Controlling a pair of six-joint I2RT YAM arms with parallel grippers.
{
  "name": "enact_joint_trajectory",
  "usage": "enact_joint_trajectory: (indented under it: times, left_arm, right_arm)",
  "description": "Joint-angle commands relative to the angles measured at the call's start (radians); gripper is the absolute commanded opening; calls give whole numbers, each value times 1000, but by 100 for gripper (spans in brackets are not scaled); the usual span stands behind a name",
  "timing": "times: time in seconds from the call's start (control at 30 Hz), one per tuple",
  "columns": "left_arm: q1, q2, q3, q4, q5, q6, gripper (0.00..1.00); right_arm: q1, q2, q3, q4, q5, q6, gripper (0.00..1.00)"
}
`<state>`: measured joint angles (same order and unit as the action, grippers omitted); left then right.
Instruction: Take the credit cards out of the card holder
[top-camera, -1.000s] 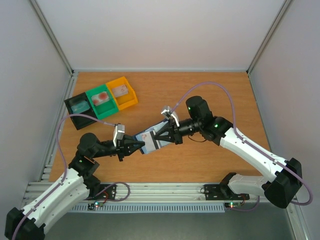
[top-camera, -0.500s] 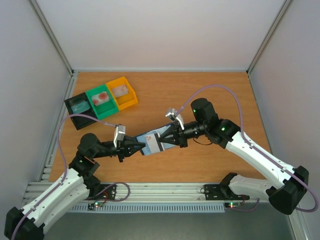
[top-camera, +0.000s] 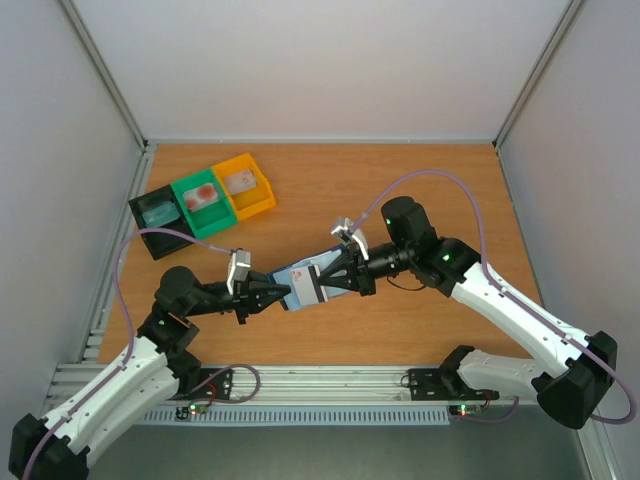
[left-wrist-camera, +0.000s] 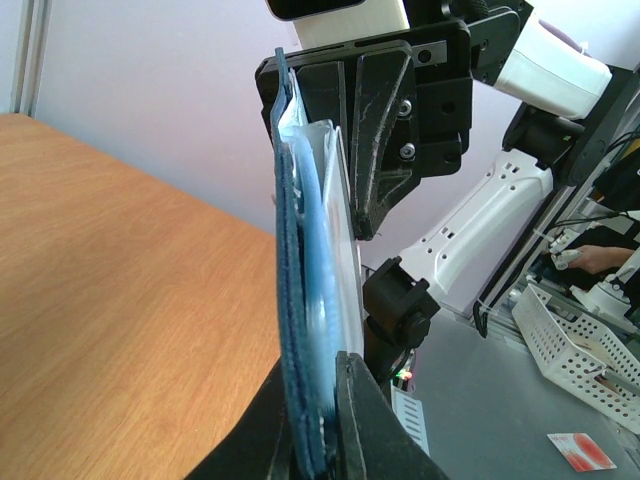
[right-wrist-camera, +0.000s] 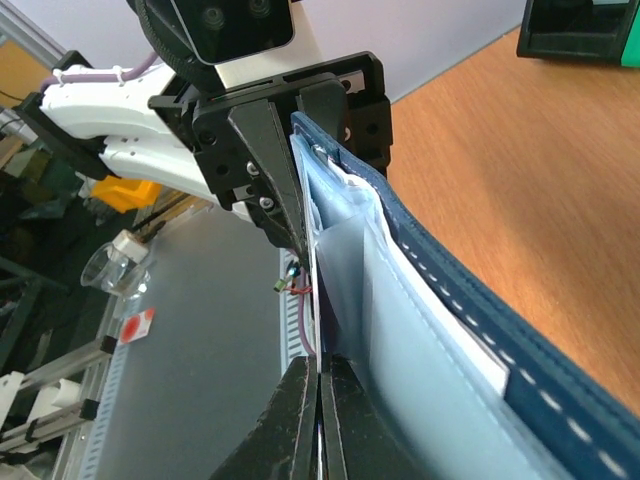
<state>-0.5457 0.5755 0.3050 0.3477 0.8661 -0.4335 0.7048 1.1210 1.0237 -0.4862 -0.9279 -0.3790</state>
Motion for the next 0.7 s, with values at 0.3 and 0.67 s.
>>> enact_joint_trajectory:
  times: [0.3, 0.67]
  left_arm:
    - [1, -3, 3, 28, -14, 24, 0]
    - [2, 141, 36, -260, -151, -90, 0]
  right_arm:
    - [-55, -110, 33, -137, 179, -63, 1]
    - [-88, -214, 79, -271, 313, -102, 1]
